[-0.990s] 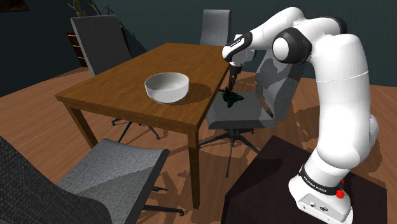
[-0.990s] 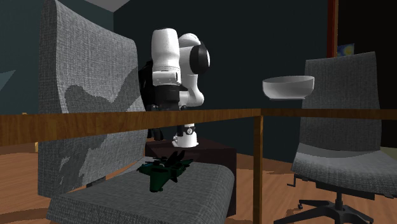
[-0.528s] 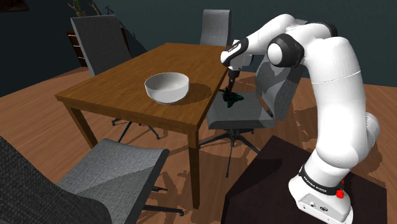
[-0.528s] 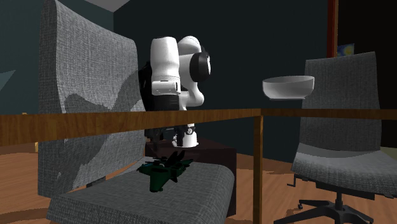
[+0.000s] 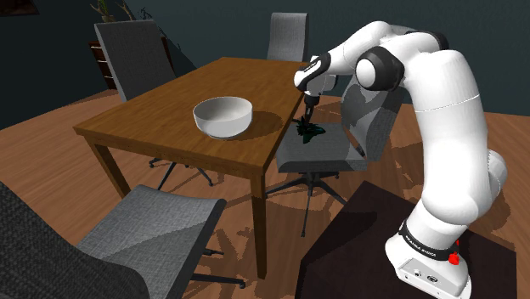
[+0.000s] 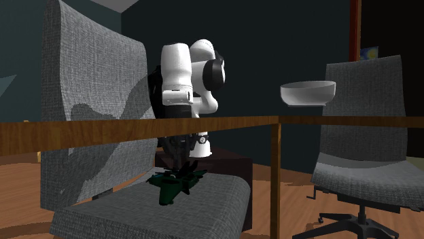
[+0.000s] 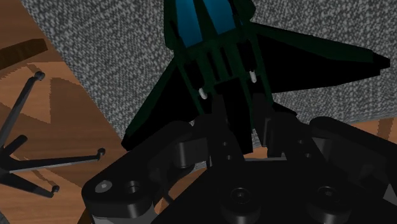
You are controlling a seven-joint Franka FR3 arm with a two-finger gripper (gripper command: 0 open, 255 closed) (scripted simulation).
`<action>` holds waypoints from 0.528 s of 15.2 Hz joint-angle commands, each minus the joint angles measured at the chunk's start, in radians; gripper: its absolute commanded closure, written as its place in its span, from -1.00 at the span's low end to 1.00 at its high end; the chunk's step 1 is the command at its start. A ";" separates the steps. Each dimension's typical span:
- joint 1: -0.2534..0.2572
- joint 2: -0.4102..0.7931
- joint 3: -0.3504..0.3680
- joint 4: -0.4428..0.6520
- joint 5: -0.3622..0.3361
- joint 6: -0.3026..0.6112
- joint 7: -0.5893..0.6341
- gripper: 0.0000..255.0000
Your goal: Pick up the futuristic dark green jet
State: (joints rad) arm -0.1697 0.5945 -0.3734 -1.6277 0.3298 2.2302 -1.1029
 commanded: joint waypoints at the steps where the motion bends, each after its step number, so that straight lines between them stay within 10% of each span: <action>1: 0.000 0.003 0.000 -0.002 0.000 0.000 0.000 1.00; 8: 0.003 -0.016 -0.006 0.009 -0.010 -0.028 0.007 1.00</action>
State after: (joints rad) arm -0.1673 0.5815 -0.3781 -1.6269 0.3227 2.2124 -1.0986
